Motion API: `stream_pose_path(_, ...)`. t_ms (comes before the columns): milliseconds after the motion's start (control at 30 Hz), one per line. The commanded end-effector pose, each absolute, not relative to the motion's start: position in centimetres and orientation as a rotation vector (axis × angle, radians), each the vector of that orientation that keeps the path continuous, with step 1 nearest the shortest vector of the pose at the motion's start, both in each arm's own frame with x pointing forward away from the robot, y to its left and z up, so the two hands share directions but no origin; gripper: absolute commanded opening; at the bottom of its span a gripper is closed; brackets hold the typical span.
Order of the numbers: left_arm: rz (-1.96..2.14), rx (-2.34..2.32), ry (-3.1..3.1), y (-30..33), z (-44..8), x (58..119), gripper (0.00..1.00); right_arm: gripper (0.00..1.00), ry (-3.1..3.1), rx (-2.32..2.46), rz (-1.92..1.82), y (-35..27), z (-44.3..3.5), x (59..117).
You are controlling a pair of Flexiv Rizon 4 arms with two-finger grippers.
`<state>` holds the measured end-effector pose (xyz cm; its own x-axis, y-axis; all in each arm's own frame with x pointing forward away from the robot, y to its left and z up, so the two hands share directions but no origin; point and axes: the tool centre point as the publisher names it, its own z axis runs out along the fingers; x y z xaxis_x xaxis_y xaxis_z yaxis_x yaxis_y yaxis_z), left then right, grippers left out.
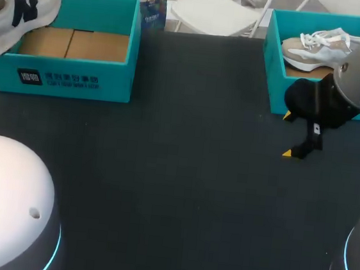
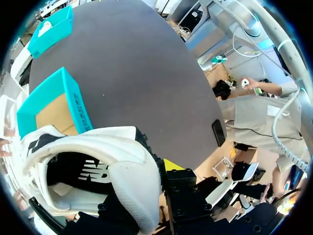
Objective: Take the shoe out of the shoebox, open the shoe tongue, remove and reinsert the insole, then place the shoe into the shoebox
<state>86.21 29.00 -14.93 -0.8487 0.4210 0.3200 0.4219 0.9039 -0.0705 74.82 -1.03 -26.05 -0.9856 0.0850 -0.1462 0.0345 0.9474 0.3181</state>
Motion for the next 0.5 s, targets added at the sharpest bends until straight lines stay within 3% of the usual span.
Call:
stream_pose_path(33, -0.005, -0.622, -2.726, 29.1, -14.6, 86.6, 0.0, 1.0, 2.944, 0.091, 0.474, -0.9, -26.1, 74.9)
stream_pose_path(500, 0.019, -0.649, -2.736, 30.0, -14.9, 88.6, 0.0, 1.0, 2.944, 0.091, 0.474, -0.9, -26.1, 74.9)
